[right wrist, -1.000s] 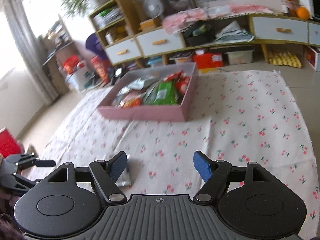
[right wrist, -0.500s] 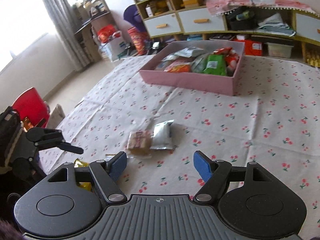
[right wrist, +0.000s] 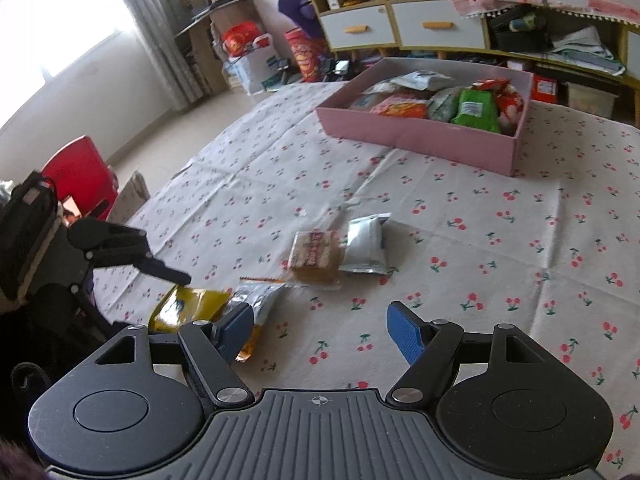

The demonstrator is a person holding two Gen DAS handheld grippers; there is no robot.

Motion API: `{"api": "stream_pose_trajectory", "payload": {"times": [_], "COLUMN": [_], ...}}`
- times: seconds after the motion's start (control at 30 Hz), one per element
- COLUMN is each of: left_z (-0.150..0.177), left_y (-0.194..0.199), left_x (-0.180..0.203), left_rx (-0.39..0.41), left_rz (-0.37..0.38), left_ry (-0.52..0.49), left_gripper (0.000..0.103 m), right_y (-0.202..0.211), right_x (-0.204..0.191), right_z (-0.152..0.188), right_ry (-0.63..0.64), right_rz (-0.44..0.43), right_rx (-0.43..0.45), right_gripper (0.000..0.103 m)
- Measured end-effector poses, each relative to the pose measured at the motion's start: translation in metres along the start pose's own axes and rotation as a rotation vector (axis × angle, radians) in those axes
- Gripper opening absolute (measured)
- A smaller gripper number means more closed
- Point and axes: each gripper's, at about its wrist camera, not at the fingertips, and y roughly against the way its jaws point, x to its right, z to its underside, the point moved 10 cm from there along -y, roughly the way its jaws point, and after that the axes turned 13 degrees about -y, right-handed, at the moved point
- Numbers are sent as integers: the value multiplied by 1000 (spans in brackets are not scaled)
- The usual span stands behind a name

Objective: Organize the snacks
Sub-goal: 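Grasp yellow chip bag with left tool while right tool grasps orange wafer pack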

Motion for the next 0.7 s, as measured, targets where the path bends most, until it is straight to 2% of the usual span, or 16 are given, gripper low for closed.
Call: {"api": "stream_pose_trajectory", "payload": {"times": [0.13,0.5,0.57,0.7], "left_z": [3,24,27,30], "left_y": [0,5,7,8], "left_x": [-9,-70,-78,-81], "left_rx": [-14,-111,-123,-126], "left_rz": [-44,-305,-331,-333], "left_ry": [16,209,232,252], "left_gripper": [55,54,55,56], "right_y": [-7,-24,-28,-34], "right_x": [-7,-37,-42,-53], "right_z": [6,22,25,30], "right_ry": [33,128,141,163], "right_rz": [8,3,4,0], "right_rx": [-20,-60,-67,-76], "right_gripper": [75,75,75,75]}}
